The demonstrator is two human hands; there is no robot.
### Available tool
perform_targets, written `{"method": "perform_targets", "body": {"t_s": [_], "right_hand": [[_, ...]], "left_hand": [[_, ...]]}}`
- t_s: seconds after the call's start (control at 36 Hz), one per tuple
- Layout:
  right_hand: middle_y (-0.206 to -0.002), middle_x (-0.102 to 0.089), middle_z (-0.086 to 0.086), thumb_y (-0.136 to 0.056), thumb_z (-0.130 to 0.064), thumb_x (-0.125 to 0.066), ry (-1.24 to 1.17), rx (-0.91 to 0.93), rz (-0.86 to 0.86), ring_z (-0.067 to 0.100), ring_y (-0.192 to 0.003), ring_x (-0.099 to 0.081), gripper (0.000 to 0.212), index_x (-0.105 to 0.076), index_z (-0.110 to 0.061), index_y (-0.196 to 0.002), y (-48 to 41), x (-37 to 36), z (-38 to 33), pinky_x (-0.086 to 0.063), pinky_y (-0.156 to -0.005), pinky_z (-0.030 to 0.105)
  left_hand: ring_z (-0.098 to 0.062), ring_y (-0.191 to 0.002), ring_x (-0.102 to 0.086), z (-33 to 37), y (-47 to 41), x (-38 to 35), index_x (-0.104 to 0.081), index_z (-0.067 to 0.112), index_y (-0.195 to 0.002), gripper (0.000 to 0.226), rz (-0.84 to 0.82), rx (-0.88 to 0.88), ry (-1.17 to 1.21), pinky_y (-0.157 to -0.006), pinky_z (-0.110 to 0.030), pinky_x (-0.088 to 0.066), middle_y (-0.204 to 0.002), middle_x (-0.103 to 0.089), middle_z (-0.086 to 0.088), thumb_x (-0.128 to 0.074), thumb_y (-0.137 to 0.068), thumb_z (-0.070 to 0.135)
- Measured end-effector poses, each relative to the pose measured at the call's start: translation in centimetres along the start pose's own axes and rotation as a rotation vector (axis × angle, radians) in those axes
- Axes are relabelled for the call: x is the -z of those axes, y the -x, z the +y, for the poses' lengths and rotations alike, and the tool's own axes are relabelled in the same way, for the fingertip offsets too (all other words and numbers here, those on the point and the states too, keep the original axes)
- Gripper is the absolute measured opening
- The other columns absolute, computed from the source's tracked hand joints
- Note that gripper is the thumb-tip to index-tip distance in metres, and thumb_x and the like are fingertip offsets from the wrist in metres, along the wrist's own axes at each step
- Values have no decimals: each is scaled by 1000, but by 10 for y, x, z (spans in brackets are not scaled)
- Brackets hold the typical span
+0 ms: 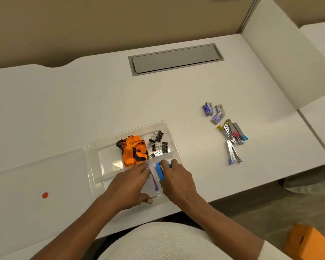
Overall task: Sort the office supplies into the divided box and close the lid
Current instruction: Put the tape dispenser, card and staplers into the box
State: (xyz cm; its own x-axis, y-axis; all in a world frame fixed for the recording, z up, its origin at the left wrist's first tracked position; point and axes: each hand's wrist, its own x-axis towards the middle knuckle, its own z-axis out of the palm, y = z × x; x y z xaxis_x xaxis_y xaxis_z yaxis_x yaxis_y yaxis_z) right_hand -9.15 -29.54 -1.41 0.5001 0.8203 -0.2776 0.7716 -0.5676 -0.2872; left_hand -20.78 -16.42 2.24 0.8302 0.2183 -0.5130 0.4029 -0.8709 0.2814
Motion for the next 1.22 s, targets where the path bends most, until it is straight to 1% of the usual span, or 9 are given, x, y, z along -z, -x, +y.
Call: {"method": "perform_targets", "body": {"t_s": [0.17,0.31,0.42,0.47,0.56,0.72,0.92,1.08,1.22], "right_hand": [[-127,-58,11,-95,-32,-66,-114,-7,36,23,-102,-63,54,-44,-19,-143,6,8,4,-54,-82,30],[-118,-64,-1,-97,-41,-62,-242,-90,178,15,-93,-66,42,-54,-25,-135,10,42,28,-50,-75,22],[-104,-69,-8,-91,-43,-69,-296,-230,421,8,-79,-67,34,-64,-28,-120,4,64,78,-56,-66,26],[-100,-70,-10,-88,-44,-71,-293,-343,520,8,-78,-66,31,-65,-29,-114,-2,73,109,-58,-67,32],[-101,-68,-3,-87,-43,-71,-264,-490,609,21,-92,-66,32,-63,-26,-113,-13,83,157,-56,-72,39],[-117,-64,11,-84,-58,-66,-222,-648,466,34,-115,-57,60,-55,-18,-127,-43,88,233,-49,-82,43],[-121,-63,10,-72,-76,-67,-227,-666,278,32,-118,-58,80,-58,-17,-125,-71,87,270,-48,-85,42],[-113,-67,3,-64,-75,-74,-284,-645,227,27,-103,-65,71,-67,-24,-113,-86,84,288,-51,-78,36],[-109,-72,-4,-71,-58,-76,-397,-692,201,24,-100,-67,48,-68,-29,-108,-90,83,306,-51,-78,33]], "left_hand": [[-18,-146,-42,8,-2,-1,-32,30,-157,89,-18,35,-62,-109,-33,-49,-166,-33,7,-73,-84,60],[-11,-115,-62,29,-10,11,-56,30,-133,56,68,68,-121,-87,-28,-54,-136,-62,9,-61,-90,65],[-11,-91,-62,54,-24,29,-62,27,-107,41,181,45,-105,-76,-34,-57,-103,-67,11,-56,-93,66],[-14,-90,-64,68,-35,36,-63,25,-105,43,237,2,-96,-75,-38,-58,-101,-68,9,-56,-92,66],[-19,-96,-66,95,-56,47,-63,22,-110,47,249,-65,-101,-79,-40,-58,-107,-69,6,-56,-93,65],[-22,-94,-63,153,-109,54,-63,17,-111,45,193,-139,22,-72,-33,-45,-106,-67,0,-61,-94,59],[-29,-102,-65,206,-184,44,-59,13,-103,46,67,61,249,-71,-34,-43,-113,-67,-9,-68,-91,57],[-32,-111,-66,231,-227,31,-62,14,-117,66,40,219,396,-79,-35,-49,-120,-67,-10,-67,-82,71],[-29,-84,-76,237,-244,22,-62,23,-93,61,37,301,386,-81,-39,-62,-99,-73,-2,-67,-70,80]]}}
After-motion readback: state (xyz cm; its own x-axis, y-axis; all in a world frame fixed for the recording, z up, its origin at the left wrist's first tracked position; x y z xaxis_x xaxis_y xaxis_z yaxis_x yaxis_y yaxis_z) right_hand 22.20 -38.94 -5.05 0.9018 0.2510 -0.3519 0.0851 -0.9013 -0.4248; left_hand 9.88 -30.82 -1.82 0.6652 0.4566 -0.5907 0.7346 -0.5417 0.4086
